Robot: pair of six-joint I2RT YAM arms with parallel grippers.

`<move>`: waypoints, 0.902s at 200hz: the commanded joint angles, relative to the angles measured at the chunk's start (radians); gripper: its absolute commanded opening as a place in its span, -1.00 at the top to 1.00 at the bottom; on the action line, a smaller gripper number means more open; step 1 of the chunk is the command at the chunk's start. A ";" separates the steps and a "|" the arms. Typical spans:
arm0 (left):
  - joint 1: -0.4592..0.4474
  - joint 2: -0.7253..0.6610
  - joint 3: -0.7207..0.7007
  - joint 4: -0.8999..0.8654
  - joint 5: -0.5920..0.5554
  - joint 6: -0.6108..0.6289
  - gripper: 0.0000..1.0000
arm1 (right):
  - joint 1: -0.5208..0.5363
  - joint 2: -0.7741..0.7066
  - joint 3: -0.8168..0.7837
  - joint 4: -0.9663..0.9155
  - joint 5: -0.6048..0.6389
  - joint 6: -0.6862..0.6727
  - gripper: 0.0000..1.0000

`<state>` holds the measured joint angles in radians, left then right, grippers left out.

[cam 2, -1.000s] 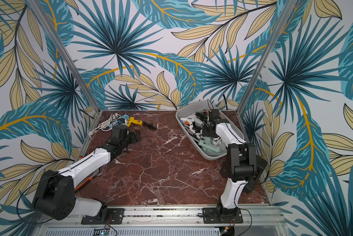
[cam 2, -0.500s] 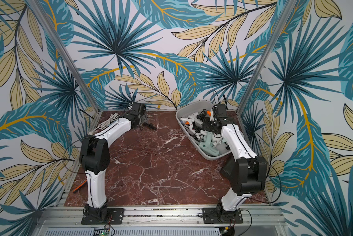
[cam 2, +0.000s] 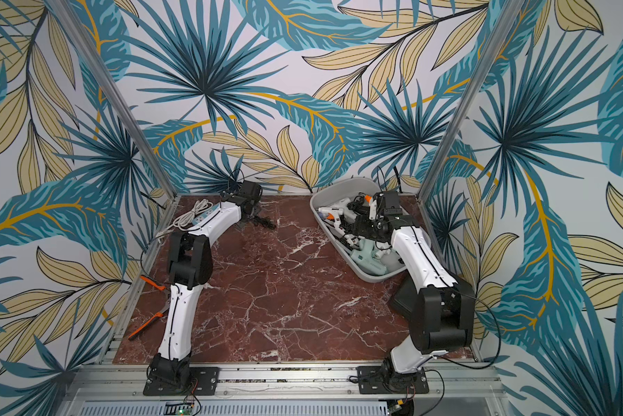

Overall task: Put the hot melt glue gun into the storage box
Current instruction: Pick up the hot melt adhesive gun from the center of the board.

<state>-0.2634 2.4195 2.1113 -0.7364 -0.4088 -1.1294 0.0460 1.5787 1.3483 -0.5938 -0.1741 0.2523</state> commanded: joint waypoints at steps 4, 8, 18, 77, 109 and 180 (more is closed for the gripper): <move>0.011 0.035 0.039 0.023 0.023 -0.080 -0.57 | 0.007 -0.034 -0.024 0.024 -0.019 0.008 -0.38; 0.010 0.041 0.040 0.030 0.026 -0.084 -0.56 | 0.008 -0.033 -0.025 0.025 -0.019 0.006 -0.39; 0.013 0.054 0.049 0.044 0.034 -0.091 -0.54 | 0.009 -0.032 -0.027 0.022 -0.019 0.004 -0.39; 0.015 0.148 0.159 0.037 0.041 -0.144 -0.49 | 0.031 -0.016 -0.031 0.023 -0.021 -0.005 -0.39; 0.017 0.186 0.194 0.020 0.029 -0.176 -0.44 | 0.046 -0.007 -0.024 0.020 -0.006 -0.009 -0.39; 0.014 0.205 0.237 -0.245 -0.096 -0.346 0.08 | 0.067 -0.033 -0.034 0.022 0.045 -0.002 -0.39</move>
<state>-0.2501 2.5999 2.3310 -0.7975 -0.4484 -1.3926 0.1024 1.5661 1.3350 -0.5789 -0.1646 0.2539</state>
